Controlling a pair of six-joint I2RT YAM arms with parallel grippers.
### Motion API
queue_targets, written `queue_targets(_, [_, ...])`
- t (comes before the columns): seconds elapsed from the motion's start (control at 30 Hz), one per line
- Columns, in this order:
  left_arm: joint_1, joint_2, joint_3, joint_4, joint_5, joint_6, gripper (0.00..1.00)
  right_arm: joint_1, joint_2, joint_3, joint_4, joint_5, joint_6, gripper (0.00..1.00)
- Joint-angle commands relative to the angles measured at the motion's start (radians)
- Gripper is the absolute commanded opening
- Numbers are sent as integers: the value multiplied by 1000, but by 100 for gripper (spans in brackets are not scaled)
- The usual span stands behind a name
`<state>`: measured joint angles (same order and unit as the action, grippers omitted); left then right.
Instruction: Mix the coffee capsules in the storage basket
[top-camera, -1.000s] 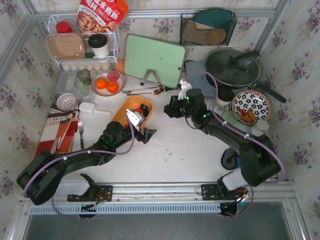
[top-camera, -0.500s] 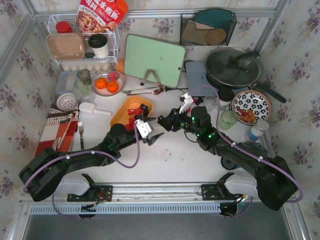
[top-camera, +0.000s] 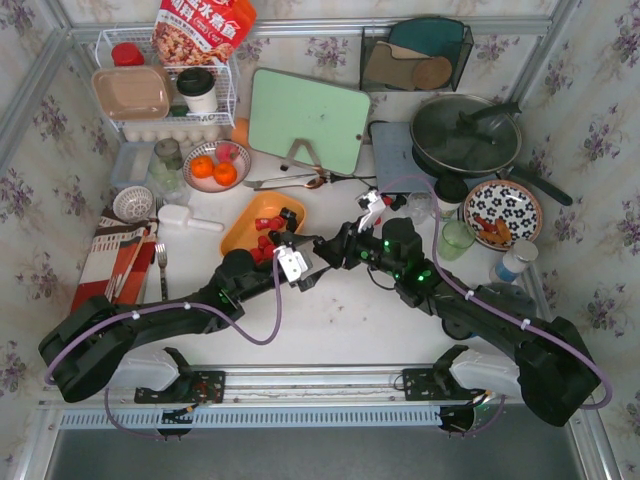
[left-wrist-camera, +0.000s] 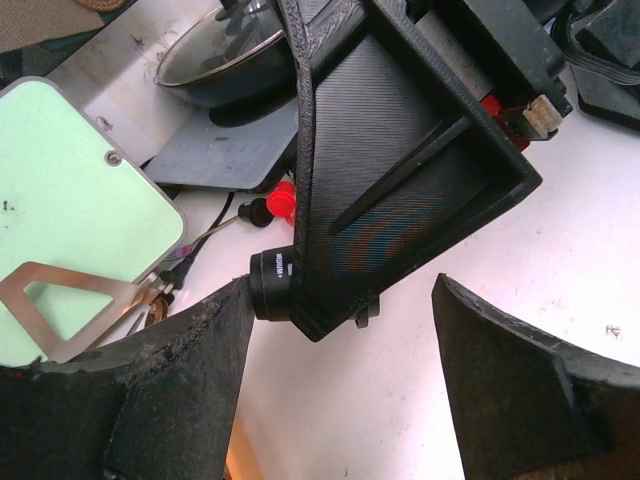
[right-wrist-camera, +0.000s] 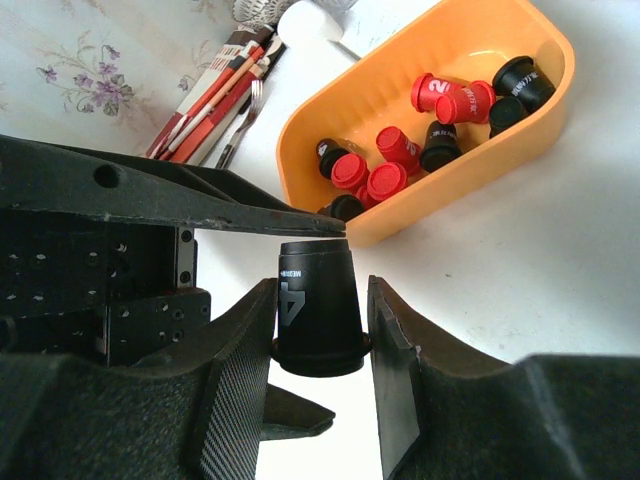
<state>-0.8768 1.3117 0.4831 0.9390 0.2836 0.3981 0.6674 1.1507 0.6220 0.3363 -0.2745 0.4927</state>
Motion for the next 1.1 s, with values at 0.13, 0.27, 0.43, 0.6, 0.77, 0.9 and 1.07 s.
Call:
queue_targets(0.13, [-9, -8, 9, 39, -9, 25, 73, 8, -2, 3, 6, 1, 12, 25])
queue_targets(0.27, [-17, -1, 16, 38, -13, 25, 68, 11, 8, 6, 4, 0, 19, 27])
queue_targets(0.43, [-22, 1, 28, 10, -34, 21, 57, 15, 11, 10, 3, -7, 26, 31])
queue_targets(0.6, [-24, -3, 31, -2, -60, 10, 40, 17, 7, 16, -12, -5, 26, 39])
queue_targets(0.77, [-24, -8, 31, -16, -85, -12, 27, 17, -3, 19, -31, 10, 27, 54])
queue_targets(0.9, [-24, -13, 30, -41, -117, -23, 23, 17, -31, 29, -76, 82, 12, 59])
queue_targets(1.07, [-24, -21, 32, -80, -213, -34, 23, 17, -80, 70, -188, 220, -41, 59])
